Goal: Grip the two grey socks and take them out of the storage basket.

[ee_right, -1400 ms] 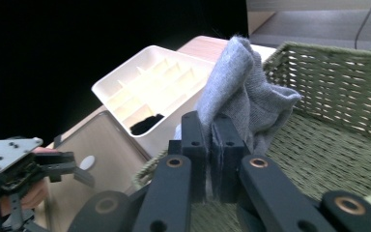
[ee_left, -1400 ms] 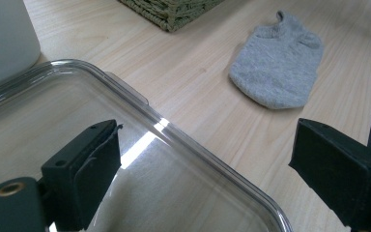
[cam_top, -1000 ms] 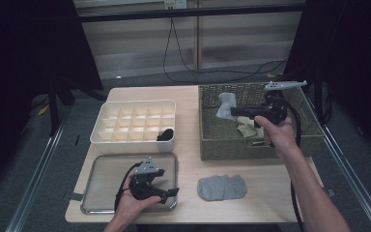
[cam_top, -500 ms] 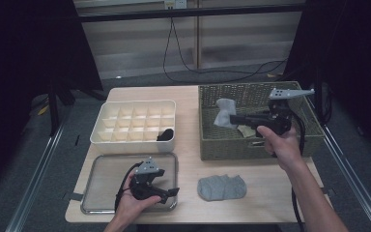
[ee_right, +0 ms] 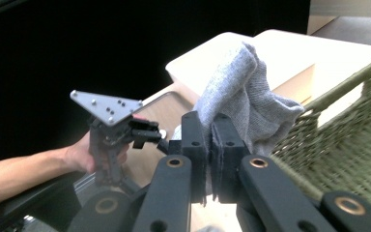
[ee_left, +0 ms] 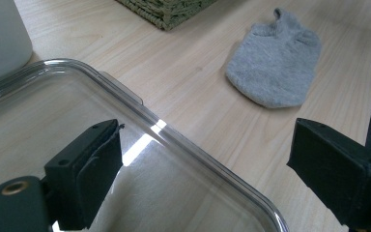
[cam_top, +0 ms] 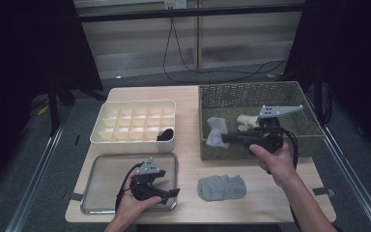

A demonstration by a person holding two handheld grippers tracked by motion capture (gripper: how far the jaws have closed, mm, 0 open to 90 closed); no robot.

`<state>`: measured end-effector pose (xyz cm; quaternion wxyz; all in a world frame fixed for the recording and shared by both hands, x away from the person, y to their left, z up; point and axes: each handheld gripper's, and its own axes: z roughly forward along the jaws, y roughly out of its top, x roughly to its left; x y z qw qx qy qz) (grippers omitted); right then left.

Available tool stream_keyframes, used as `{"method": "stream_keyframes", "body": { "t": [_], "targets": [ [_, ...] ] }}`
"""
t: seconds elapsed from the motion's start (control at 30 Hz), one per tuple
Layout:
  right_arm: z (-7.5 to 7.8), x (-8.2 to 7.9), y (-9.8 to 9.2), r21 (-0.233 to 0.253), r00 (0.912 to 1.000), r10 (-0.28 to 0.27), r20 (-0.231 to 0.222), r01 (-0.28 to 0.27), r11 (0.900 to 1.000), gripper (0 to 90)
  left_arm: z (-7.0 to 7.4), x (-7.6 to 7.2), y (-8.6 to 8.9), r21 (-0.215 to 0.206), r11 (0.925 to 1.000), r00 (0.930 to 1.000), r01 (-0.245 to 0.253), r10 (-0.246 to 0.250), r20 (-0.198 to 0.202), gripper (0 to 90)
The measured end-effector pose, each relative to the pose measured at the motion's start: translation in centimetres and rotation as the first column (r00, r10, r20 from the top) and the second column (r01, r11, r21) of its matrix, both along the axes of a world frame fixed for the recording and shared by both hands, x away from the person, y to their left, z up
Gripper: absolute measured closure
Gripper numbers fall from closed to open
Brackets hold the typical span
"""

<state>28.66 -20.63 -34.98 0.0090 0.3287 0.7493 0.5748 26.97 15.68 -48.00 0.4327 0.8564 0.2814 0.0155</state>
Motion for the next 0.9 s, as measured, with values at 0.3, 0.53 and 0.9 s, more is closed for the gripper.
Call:
{"method": "stream_keyframes", "body": {
  "t": [0.3,0.53,0.9],
  "targets": [
    [-2.0,-1.8,1.3,-0.036,0.9978,0.047,-0.047,-0.049,0.998,85.8,0.0,-0.1,-0.2,0.006,0.9998,0.9998,0.021,-0.021,-0.004,14.8],
    [-3.6,-2.5,1.9,-0.050,0.9932,0.063,-0.098,-0.069,0.996,85.8,0.0,-0.3,-0.3,0.006,0.9995,0.9995,0.032,-0.032,0.001,16.8],
    [-6.2,-2.9,2.6,-0.079,0.9840,0.078,-0.161,-0.091,0.993,85.8,0.0,-0.4,-0.5,0.006,0.9992,0.9992,0.040,-0.040,0.006,20.3]
  ]
}}
